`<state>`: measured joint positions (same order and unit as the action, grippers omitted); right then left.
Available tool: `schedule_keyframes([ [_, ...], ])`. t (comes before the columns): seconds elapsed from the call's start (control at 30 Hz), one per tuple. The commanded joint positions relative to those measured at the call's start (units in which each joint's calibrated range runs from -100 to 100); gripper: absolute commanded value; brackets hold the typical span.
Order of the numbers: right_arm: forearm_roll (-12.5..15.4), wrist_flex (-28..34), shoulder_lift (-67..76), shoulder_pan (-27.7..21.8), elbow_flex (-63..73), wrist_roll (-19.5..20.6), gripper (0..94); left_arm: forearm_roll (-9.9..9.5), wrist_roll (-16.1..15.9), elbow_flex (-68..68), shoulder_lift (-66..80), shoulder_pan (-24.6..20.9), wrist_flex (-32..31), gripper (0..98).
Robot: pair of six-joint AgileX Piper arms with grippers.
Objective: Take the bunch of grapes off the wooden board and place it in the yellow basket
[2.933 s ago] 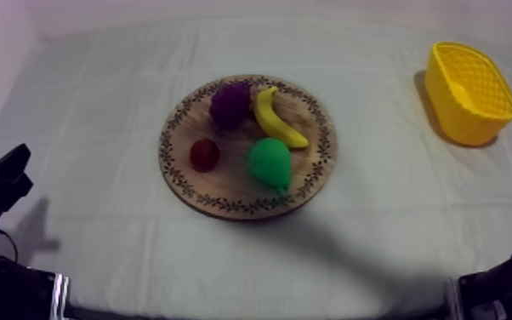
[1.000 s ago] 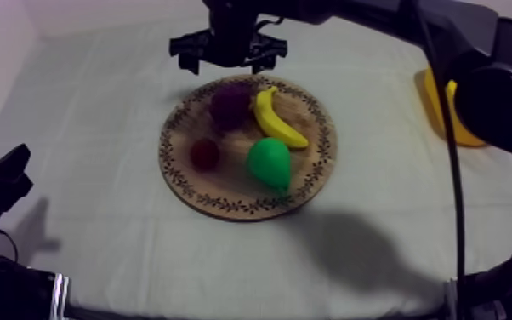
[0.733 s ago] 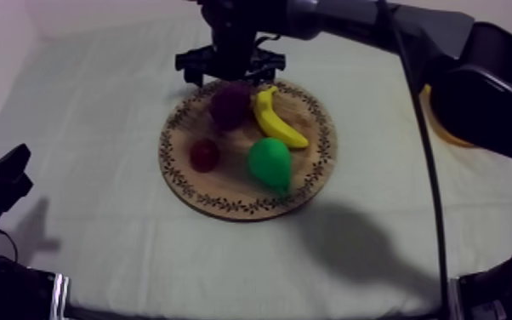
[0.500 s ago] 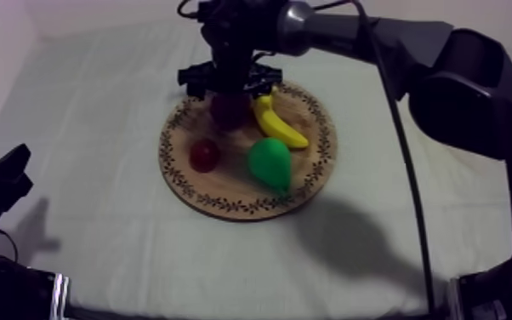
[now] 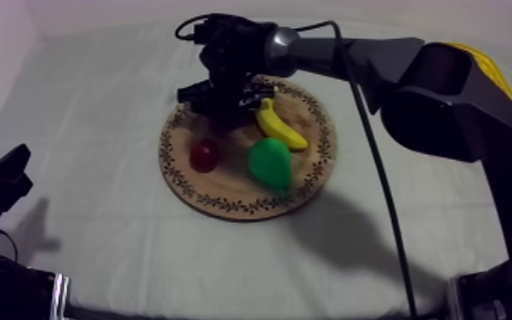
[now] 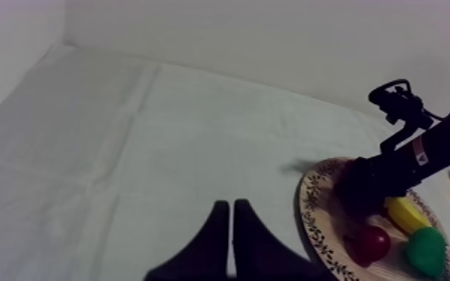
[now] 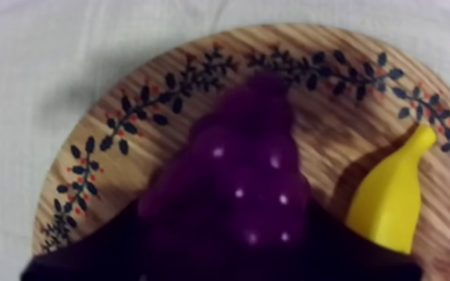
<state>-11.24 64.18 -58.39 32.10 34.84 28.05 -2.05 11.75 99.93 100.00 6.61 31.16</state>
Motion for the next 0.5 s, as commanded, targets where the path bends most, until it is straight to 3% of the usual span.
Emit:
schedule_keyframes([
  [0.0, 0.2, 0.1, -0.1, -0.1, -0.1, -0.1, 38.7, -0.02, 0.0, 0.0, 0.0, 0.0, 0.0, 0.1],
  [0.17, 0.1, -0.4, 2.0, -0.2, -1.1, -0.3, 30.4, -0.02, 0.0, 0.0, 0.0, 0.0, 0.0, 0.1],
  [0.47, -1.3, -0.5, 11.5, -0.2, -7.7, -0.7, 27.5, -0.02, 0.0, 0.0, 0.0, 0.0, 0.0, 0.1],
])
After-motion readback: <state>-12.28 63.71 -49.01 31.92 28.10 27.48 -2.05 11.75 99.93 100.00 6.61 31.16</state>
